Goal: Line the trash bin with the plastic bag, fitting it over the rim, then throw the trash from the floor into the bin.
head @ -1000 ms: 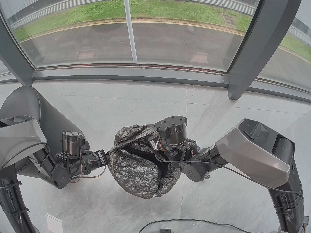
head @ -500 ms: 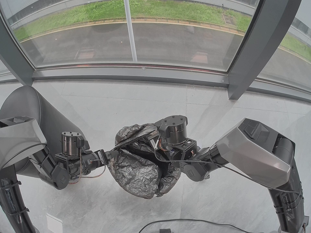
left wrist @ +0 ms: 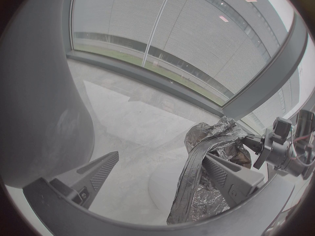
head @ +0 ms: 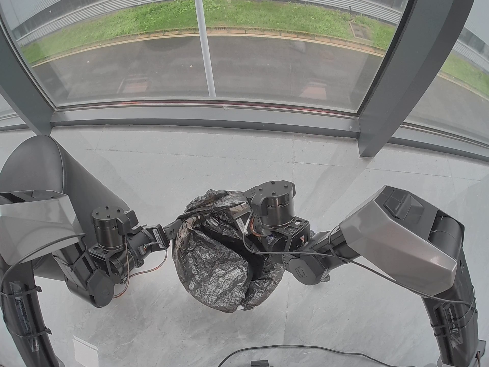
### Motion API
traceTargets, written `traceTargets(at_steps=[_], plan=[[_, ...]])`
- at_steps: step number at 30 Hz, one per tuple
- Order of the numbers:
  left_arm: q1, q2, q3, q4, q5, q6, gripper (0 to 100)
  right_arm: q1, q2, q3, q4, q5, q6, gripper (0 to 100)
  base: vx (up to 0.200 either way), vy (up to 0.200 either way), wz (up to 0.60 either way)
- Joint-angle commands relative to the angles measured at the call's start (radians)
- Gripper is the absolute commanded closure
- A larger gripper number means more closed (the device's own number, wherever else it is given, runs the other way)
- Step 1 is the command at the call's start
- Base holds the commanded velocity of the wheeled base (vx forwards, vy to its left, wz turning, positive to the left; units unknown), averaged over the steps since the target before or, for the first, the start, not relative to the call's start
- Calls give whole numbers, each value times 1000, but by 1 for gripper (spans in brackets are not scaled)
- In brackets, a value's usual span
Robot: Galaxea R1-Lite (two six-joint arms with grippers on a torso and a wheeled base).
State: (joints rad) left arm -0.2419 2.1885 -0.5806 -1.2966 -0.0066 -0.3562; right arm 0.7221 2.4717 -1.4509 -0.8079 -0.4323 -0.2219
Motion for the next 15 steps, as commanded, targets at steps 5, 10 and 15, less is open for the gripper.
traceTargets(at_steps=[5,10,15], plan=[[-30,103,25,-56,16,31,0,0,12,-20,-1,0,1,100,0,0,0],[-27,109,24,-56,16,31,0,-1,18,-26,-1,1,1,100,0,0,0],[-25,116,24,-58,16,29,0,-7,30,-49,1,1,-1,100,0,0,0]])
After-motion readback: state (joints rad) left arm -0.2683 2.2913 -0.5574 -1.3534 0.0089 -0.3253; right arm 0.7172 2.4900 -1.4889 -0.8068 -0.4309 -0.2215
